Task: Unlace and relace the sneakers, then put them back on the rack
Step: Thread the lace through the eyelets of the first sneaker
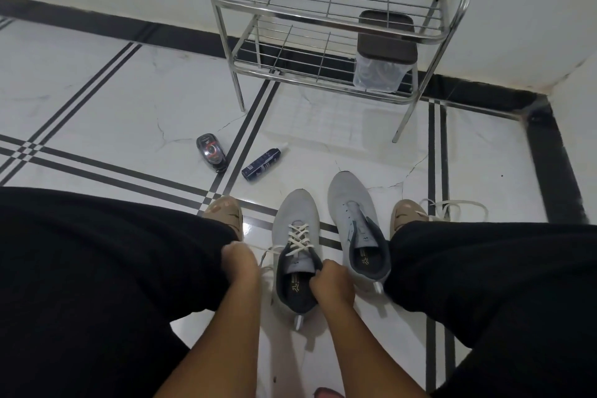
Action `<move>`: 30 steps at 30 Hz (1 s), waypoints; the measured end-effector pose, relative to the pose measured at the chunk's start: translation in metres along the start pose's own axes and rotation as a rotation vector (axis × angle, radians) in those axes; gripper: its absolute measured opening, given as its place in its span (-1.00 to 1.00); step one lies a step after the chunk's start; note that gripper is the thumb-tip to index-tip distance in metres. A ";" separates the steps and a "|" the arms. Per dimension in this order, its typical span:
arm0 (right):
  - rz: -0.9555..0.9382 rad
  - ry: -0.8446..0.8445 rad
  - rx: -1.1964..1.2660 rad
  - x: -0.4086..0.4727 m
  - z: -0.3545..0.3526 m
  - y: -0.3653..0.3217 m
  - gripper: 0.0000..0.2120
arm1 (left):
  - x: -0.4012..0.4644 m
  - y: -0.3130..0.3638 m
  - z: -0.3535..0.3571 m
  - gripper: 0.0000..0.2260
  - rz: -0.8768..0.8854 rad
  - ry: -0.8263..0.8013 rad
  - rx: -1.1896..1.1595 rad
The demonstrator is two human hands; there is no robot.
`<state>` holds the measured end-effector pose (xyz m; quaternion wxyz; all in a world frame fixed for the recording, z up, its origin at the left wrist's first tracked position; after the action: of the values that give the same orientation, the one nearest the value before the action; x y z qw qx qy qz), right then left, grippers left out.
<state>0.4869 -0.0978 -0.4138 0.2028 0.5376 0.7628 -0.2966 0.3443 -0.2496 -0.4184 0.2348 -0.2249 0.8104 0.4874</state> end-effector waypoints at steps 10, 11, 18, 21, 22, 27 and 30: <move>0.026 -0.010 -0.012 0.001 -0.004 0.000 -0.71 | -0.031 0.023 0.022 -0.75 0.402 -0.140 1.032; 0.023 -0.011 -0.018 0.001 -0.004 0.000 -0.71 | -0.032 0.023 0.031 -0.77 0.469 -0.183 1.039; 0.016 -0.019 -0.032 0.001 -0.003 -0.002 -0.72 | -0.028 0.009 0.042 -0.67 0.427 -0.282 0.779; 0.019 -0.008 -0.035 0.001 -0.005 0.000 -0.72 | -0.018 -0.005 0.041 -0.66 0.212 -0.285 0.554; 0.018 -0.008 -0.037 0.002 -0.005 0.000 -0.72 | -0.015 -0.011 0.041 -0.68 0.121 -0.281 0.427; -0.010 -0.038 -0.065 0.001 0.001 -0.002 -0.74 | -0.023 -0.027 0.031 -0.65 -0.186 -0.201 0.098; -0.027 -0.017 -0.094 0.004 0.000 -0.002 -0.74 | -0.025 -0.002 0.018 -0.56 0.160 -0.055 0.611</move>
<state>0.4836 -0.0961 -0.4158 0.2304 0.5145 0.7813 -0.2679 0.3681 -0.2308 -0.4128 0.2742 -0.0663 0.9278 0.2441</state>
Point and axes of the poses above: each hand's wrist, its own x-axis towards the middle knuckle, its own z-axis out of the palm, y = z × x, the point moved 7 cm from there along x, towards the middle knuckle, and after that the axes turned 4 degrees about z, right-handed, at the moved point
